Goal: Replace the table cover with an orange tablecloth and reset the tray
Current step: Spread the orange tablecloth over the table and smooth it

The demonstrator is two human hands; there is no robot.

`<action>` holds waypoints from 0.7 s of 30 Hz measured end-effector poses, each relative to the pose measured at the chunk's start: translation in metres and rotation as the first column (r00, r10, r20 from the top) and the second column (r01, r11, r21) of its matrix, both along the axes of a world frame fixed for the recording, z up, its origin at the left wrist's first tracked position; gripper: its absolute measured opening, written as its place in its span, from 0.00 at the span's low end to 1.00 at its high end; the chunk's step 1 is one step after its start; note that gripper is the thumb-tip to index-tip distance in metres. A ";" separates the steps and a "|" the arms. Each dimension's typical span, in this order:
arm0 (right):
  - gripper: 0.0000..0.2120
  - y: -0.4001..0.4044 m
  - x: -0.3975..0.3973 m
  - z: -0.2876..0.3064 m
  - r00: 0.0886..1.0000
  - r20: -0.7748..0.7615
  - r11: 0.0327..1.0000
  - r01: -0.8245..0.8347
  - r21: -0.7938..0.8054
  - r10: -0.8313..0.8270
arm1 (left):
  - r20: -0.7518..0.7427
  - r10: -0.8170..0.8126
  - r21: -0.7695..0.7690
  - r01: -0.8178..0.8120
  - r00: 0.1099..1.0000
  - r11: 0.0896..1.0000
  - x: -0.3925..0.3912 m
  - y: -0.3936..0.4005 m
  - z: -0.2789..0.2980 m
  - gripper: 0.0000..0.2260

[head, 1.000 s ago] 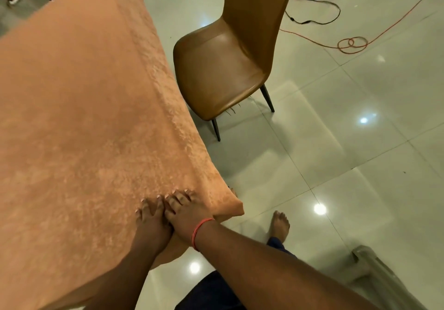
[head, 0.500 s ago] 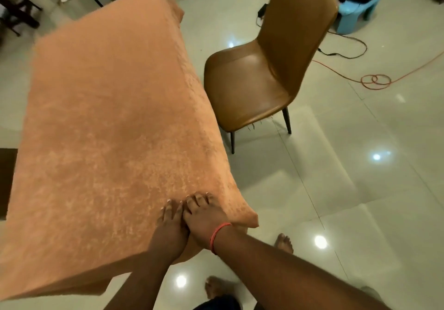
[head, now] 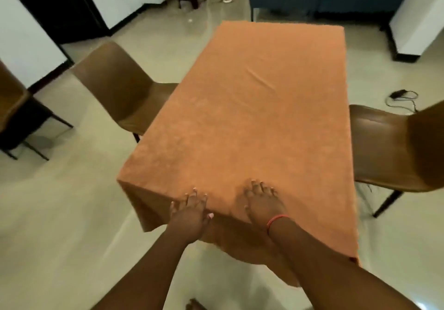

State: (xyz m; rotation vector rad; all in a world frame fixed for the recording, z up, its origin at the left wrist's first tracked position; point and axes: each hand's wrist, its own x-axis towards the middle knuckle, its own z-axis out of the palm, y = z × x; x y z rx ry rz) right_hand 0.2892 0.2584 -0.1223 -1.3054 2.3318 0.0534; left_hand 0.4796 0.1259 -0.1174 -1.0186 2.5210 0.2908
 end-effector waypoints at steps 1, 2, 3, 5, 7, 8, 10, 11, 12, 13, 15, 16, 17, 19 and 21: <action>0.29 0.003 -0.005 0.001 0.999 0.002 0.999 0.048 0.021 -0.048 | -0.012 -0.045 -0.018 0.045 0.999 0.999 -0.010 -0.001 0.003 0.30; 0.29 0.000 -0.004 0.002 0.997 0.018 0.997 0.081 0.019 -0.082 | -0.024 -0.068 -0.029 0.067 0.997 0.997 -0.013 -0.007 0.007 0.30; 0.29 -0.024 0.017 0.004 0.999 0.005 0.999 0.050 0.015 -0.050 | -0.046 -0.044 -0.030 0.043 0.998 0.999 0.008 -0.029 0.014 0.31; 0.29 -0.070 0.054 0.006 1.000 0.009 1.000 0.006 0.017 -0.007 | -0.087 -0.007 -0.054 0.002 0.996 0.999 0.047 -0.075 0.023 0.31; 0.29 -0.109 0.082 0.011 1.000 0.015 0.999 -0.011 0.031 0.011 | -0.108 0.035 -0.027 -0.039 0.994 0.999 0.081 -0.112 0.023 0.31; 0.30 -0.125 0.092 0.012 1.000 0.015 0.999 -0.019 0.044 0.019 | -0.110 0.048 -0.022 -0.050 0.993 0.998 0.094 -0.127 0.022 0.31; 0.30 -0.147 0.104 0.012 1.000 0.004 0.998 -0.026 0.052 0.026 | -0.112 0.067 -0.030 -0.070 0.991 0.997 0.111 -0.151 0.017 0.31; 0.30 -0.159 0.107 0.011 1.000 -0.010 0.999 -0.026 0.046 0.026 | -0.114 0.064 -0.022 -0.067 0.991 0.997 0.114 -0.163 0.013 0.31; 0.30 -0.171 0.109 0.009 0.999 -0.026 0.999 -0.024 0.043 0.025 | -0.119 0.056 -0.017 -0.058 0.991 0.998 0.116 -0.173 0.010 0.31; 0.30 -0.183 0.111 0.007 0.999 -0.044 0.999 -0.024 0.045 0.026 | -0.125 0.044 -0.017 -0.046 0.991 0.999 0.117 -0.183 0.004 0.31; 0.29 -0.206 0.113 0.001 0.997 -0.073 0.999 -0.020 0.034 0.022 | -0.128 0.009 -0.009 -0.010 0.992 1.000 0.116 -0.197 -0.009 0.31; 0.29 -0.221 0.115 -0.003 0.996 -0.087 0.999 -0.019 0.029 0.021 | -0.129 -0.013 0.003 0.013 0.992 1.000 0.116 -0.204 -0.015 0.31; 0.28 -0.235 0.118 -0.007 0.996 -0.092 1.000 -0.020 0.023 0.022 | -0.132 -0.038 0.002 0.039 0.991 0.999 0.117 -0.211 -0.021 0.31; 0.28 -0.266 0.124 -0.015 0.994 -0.103 0.999 -0.032 -0.016 0.030 | -0.135 -0.090 -0.002 0.091 0.987 0.996 0.119 -0.229 -0.028 0.29; 0.28 -0.294 0.131 -0.019 0.995 -0.099 0.999 -0.035 -0.032 0.032 | -0.152 -0.139 0.010 0.142 0.978 0.990 0.122 -0.244 -0.029 0.28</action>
